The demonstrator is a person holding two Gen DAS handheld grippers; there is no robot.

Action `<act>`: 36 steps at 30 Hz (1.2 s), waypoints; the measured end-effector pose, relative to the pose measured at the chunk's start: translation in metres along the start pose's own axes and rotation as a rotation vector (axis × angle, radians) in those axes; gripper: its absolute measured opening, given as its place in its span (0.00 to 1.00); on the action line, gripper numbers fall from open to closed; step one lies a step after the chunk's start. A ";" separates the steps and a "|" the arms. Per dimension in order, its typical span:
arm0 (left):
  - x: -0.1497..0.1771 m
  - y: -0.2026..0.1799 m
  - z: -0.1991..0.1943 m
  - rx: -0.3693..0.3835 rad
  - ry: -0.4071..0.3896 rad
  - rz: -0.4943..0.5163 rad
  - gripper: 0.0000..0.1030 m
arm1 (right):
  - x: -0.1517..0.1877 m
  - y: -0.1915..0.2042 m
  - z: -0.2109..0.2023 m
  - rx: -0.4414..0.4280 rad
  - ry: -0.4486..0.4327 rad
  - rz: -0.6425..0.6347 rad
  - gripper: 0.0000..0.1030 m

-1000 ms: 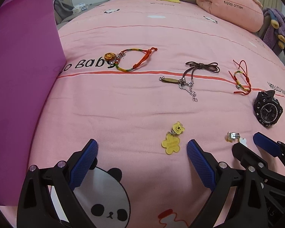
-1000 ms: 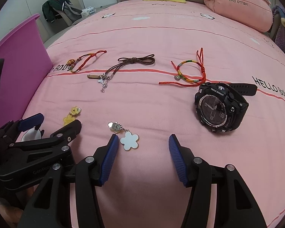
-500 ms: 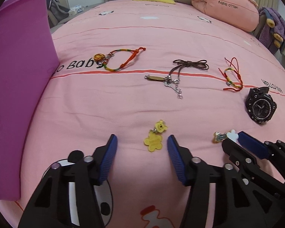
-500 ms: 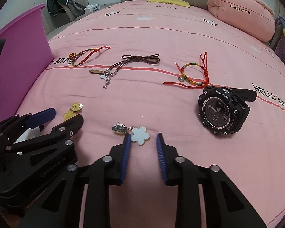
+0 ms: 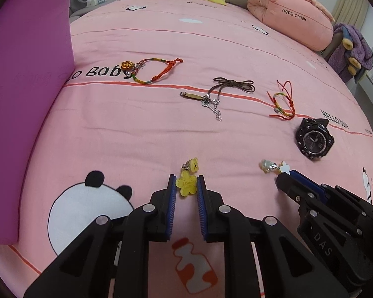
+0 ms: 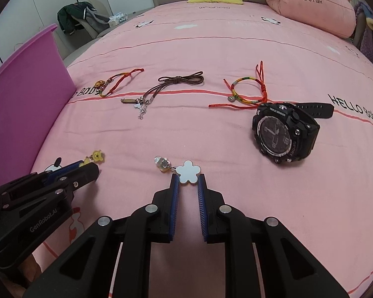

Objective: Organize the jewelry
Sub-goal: 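Carry both charms over the purple tub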

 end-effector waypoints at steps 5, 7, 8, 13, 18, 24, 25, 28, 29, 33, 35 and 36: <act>0.010 -0.003 -0.017 0.035 -0.001 -0.003 0.16 | 0.008 0.004 -0.013 -0.032 0.018 0.027 0.15; 0.015 -0.005 -0.024 0.036 0.002 0.005 0.16 | 0.014 0.006 -0.020 -0.043 0.028 0.040 0.15; 0.018 -0.005 -0.028 0.039 0.002 0.008 0.16 | 0.016 0.007 -0.023 -0.043 0.030 0.040 0.15; 0.029 -0.004 -0.052 0.051 -0.007 0.003 0.16 | 0.026 0.014 -0.050 -0.047 0.019 0.032 0.15; 0.035 0.001 -0.084 0.048 -0.038 0.005 0.16 | 0.032 0.025 -0.081 -0.064 -0.005 0.032 0.15; 0.034 0.009 -0.131 0.051 -0.105 0.007 0.16 | 0.031 0.049 -0.122 -0.085 -0.065 -0.001 0.15; 0.033 0.011 -0.140 0.050 -0.117 0.008 0.16 | 0.029 0.054 -0.129 -0.089 -0.076 -0.007 0.15; 0.028 0.015 -0.162 0.058 -0.152 0.010 0.16 | 0.022 0.069 -0.147 -0.103 -0.105 -0.024 0.15; 0.027 0.017 -0.168 0.060 -0.165 0.012 0.16 | 0.019 0.075 -0.153 -0.109 -0.116 -0.031 0.15; 0.015 0.031 -0.194 0.045 -0.216 0.027 0.16 | 0.004 0.100 -0.171 -0.128 -0.154 -0.068 0.15; 0.006 0.043 -0.207 0.027 -0.241 0.031 0.16 | -0.003 0.113 -0.177 -0.154 -0.162 -0.071 0.15; 0.002 0.049 -0.214 0.021 -0.253 0.028 0.16 | -0.007 0.120 -0.180 -0.168 -0.166 -0.072 0.15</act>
Point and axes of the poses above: each gripper's, at about its wrist camera, not at the fingertips, and z roughly the way its jaws point, y to its left, x to its underside, the point moved 7 cm from there along z, roughly the way its jaws point, and after that the axes turned 4 degrees about z, right-handed, at the moved point
